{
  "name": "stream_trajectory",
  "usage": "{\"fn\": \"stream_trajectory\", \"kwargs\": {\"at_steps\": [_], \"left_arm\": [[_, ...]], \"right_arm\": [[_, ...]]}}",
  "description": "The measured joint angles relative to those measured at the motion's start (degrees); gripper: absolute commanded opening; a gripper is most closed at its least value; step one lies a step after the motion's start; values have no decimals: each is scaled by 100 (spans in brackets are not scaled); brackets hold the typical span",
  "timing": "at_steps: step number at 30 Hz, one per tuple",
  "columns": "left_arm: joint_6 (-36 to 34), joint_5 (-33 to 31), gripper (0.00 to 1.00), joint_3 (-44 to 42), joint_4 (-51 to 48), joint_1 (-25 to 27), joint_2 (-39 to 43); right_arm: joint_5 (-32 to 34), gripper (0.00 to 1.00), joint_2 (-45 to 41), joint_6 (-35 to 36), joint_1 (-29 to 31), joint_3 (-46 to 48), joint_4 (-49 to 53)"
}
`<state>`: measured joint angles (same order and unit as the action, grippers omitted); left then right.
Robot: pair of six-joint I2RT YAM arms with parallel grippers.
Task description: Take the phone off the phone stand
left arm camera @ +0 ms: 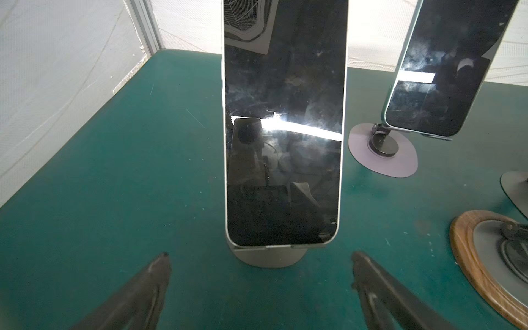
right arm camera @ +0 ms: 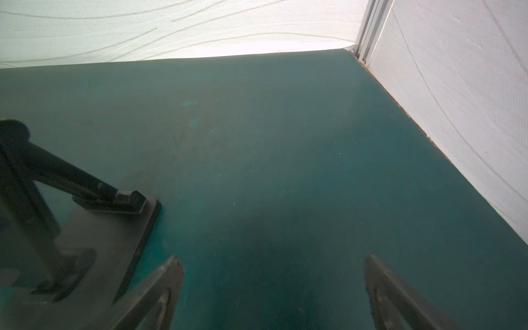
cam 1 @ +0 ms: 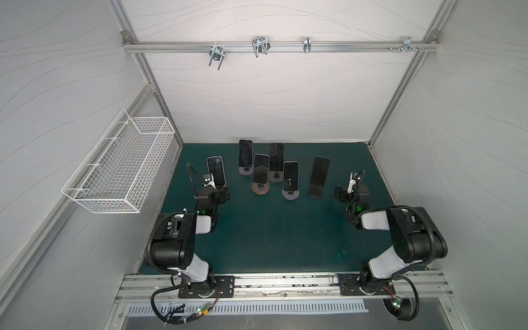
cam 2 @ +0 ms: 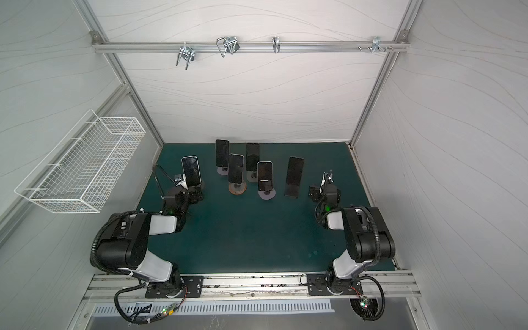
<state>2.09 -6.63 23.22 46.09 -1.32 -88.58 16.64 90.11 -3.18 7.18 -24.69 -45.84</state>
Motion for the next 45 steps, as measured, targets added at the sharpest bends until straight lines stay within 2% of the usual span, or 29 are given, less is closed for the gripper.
{"fn": "stream_trajectory", "kwargs": {"at_steps": [45], "left_arm": [[-42,109,100,-59,129,0,0]], "right_arm": [[-11,99,-7,2,-2,13,-9]]}}
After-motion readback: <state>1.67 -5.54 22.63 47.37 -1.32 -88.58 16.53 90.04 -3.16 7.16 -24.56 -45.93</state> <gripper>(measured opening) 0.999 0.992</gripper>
